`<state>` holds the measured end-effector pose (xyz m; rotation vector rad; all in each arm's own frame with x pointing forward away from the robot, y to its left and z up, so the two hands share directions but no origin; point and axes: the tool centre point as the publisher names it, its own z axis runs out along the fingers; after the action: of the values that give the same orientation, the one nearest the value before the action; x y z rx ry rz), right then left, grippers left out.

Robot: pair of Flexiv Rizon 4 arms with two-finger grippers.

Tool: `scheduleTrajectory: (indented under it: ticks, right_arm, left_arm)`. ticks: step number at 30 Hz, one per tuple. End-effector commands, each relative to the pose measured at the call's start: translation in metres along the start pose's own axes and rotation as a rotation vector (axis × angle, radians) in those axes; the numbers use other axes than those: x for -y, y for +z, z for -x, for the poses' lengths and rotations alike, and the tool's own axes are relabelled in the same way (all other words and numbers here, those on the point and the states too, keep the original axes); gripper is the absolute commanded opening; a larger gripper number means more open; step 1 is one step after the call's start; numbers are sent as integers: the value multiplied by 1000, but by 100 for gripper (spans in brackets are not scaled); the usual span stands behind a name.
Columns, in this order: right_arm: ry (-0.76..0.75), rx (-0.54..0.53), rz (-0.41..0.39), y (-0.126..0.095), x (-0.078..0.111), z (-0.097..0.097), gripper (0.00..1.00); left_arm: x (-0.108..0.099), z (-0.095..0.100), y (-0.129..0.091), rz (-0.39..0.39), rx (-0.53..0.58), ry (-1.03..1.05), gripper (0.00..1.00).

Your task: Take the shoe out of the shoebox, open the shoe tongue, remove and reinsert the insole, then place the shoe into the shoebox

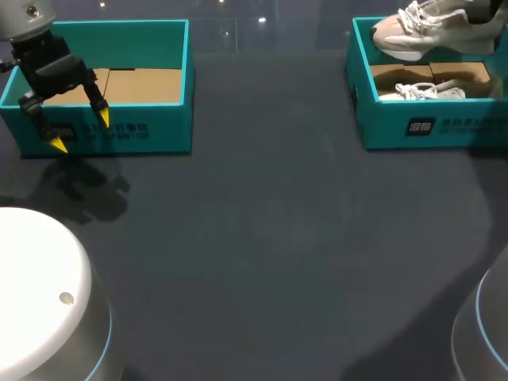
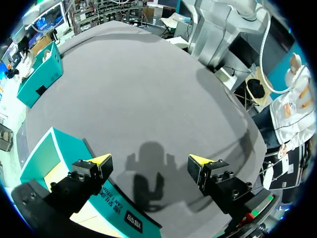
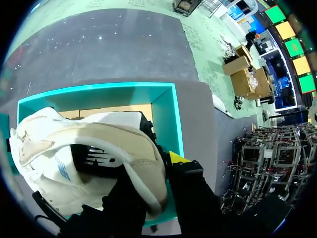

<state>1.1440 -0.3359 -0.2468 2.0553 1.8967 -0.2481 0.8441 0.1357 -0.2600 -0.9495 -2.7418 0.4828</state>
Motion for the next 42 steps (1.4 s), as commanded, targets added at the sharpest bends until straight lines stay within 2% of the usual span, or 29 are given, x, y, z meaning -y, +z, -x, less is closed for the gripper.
scheduleTrajectory:
  ticks: [1, 10, 42]
  right_arm:
    - [-4, -21, -3, 20, -1, -3, 0]
    - [2, 3, -12, 36, 6, -7, 0]
    - [2, 26, -62, 82, -20, -26, 0]
  left_arm:
    - [0, 0, 0, 1, -2, 1, 100]
    - [0, 0, 0, 1, -2, 1, 100]
    - [0, 0, 0, 1, -2, 1, 100]
